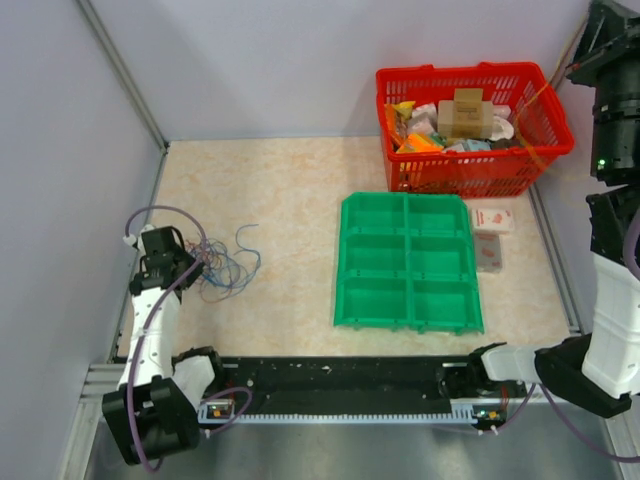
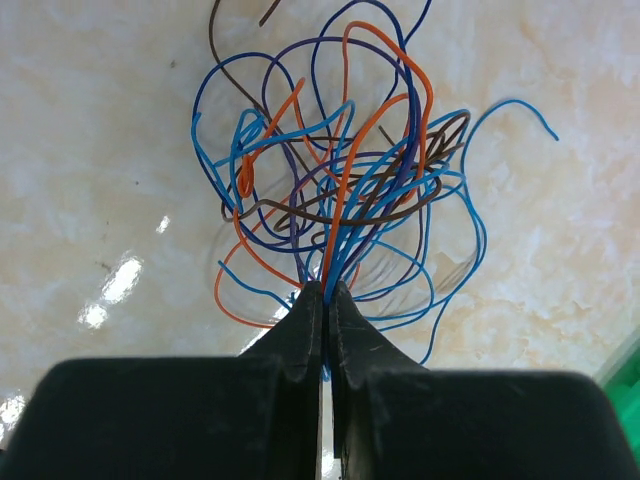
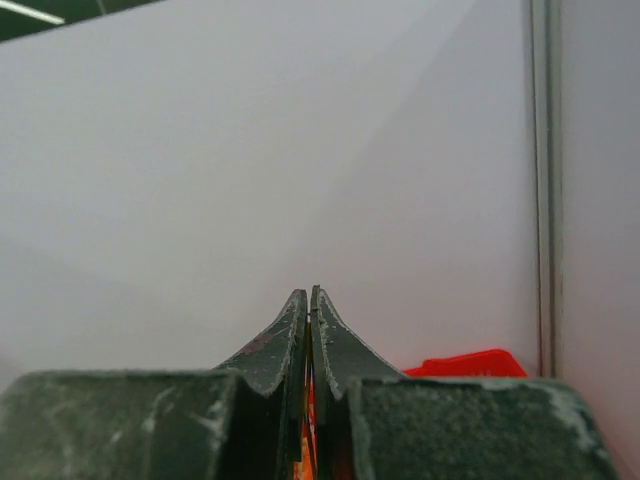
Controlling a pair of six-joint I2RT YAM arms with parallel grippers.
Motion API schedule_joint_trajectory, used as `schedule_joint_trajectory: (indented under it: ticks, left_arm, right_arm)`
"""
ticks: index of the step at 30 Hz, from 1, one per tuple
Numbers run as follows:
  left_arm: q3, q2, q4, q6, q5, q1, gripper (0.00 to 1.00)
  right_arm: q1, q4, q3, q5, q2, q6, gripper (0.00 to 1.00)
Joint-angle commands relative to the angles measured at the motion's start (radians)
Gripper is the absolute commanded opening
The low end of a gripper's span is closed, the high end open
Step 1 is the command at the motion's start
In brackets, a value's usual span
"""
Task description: Untangle the cables
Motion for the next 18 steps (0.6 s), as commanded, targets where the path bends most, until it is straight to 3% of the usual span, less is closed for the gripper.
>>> schedule_joint_trajectory:
  ticks: [1, 9, 18]
  left_arm:
    - [0.045, 0.032, 0.062, 0.042, 0.075, 0.003, 0.0]
    - [0.051, 0.073, 0.122, 0.027, 0.189, 0.001, 0.0]
    - [0.056, 0.041, 0.133, 0.036, 0.261, -0.005, 0.0]
  right_arm:
    - [-0.009, -0.016, 0.008, -0.068, -0.022, -0.085, 0.0]
    - [-0.009, -0.033, 0.006, -0.114, -0.033, -0.083, 0.0]
    - [-0.009, -0.039, -0.135, -0.119, -0.045, -0.003, 0.0]
